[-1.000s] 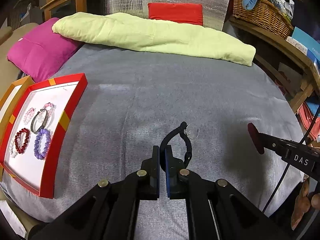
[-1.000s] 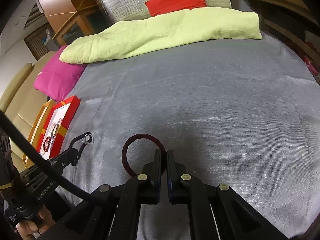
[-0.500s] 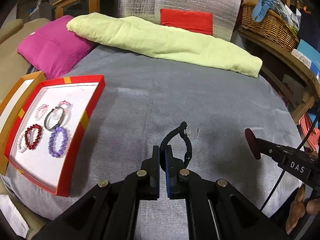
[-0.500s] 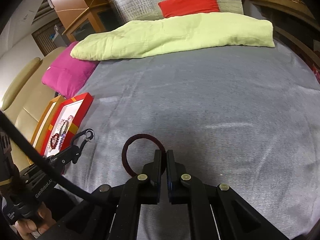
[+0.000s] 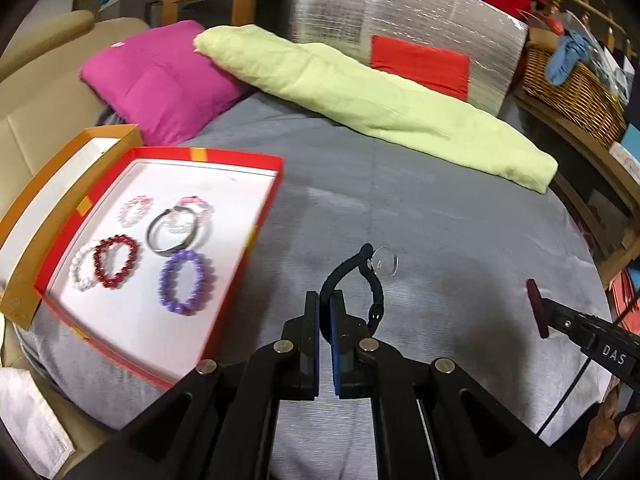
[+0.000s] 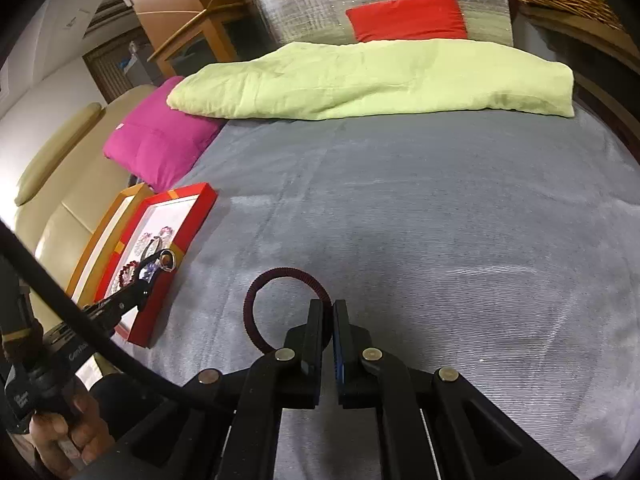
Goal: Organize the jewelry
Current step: 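Carry the black clip ring and dark red band to the tray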
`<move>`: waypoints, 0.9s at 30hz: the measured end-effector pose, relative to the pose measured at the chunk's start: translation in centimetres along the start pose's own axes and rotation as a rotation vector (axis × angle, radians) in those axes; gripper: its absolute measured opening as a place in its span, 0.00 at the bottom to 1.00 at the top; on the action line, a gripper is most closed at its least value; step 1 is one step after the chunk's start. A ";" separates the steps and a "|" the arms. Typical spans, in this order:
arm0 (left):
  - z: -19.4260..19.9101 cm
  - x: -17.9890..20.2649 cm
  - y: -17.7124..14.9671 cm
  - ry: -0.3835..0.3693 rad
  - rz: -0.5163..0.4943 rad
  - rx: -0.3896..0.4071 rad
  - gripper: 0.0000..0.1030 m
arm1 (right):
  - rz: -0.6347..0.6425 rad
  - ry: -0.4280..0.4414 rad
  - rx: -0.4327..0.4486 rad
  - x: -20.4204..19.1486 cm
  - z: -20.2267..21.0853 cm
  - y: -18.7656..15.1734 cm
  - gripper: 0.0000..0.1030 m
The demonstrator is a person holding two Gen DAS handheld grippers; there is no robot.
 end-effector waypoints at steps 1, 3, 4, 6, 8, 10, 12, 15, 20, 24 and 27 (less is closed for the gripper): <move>0.1 -0.4 0.0 0.004 0.006 0.001 0.05 | 0.003 0.004 -0.001 -0.2 -0.1 0.0 0.05; 0.1 -0.9 0.0 0.010 0.016 0.002 0.05 | 0.009 0.011 -0.002 -0.7 -0.2 0.1 0.05; 0.2 -1.2 0.0 0.011 0.024 0.004 0.05 | 0.016 0.015 -0.003 -1.2 -0.3 0.2 0.05; 0.4 -1.6 0.1 0.014 0.033 0.011 0.05 | 0.028 0.026 -0.007 -2.1 -0.6 0.2 0.05; 0.6 -2.1 0.2 0.017 0.046 0.015 0.05 | 0.044 0.037 -0.009 -3.2 -0.8 0.3 0.05; 0.8 -2.5 0.3 0.019 0.057 0.020 0.05 | 0.064 0.050 -0.011 -4.6 -1.1 0.3 0.05; 1.2 -3.2 0.5 0.023 0.069 0.028 0.05 | 0.086 0.062 -0.014 -5.9 -1.4 0.4 0.05; 1.8 -4.3 0.7 0.033 0.086 0.044 0.05 | 0.113 0.071 -0.018 -7.6 -1.9 0.5 0.05; 3.1 -6.3 0.9 0.052 0.106 0.064 0.05 | 0.154 0.091 -0.024 -10.6 -2.6 0.7 0.05; 3.6 -7.7 1.2 0.081 0.119 0.069 0.05 | 0.172 0.120 -0.027 -12.5 -3.2 0.6 0.05; 3.7 -8.7 1.5 0.112 0.131 0.075 0.05 | 0.193 0.150 -0.029 -14.2 -3.8 0.7 0.05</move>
Point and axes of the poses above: each gripper's, at about its wrist camera, not at the fingertips, and z roughly against the way its jaws point, x to its right, y to its top, the point moved 7 cm from there along -z, roughly the way its jaws point, and after that the axes turned 8 degrees about y, right-handed, at the moved point
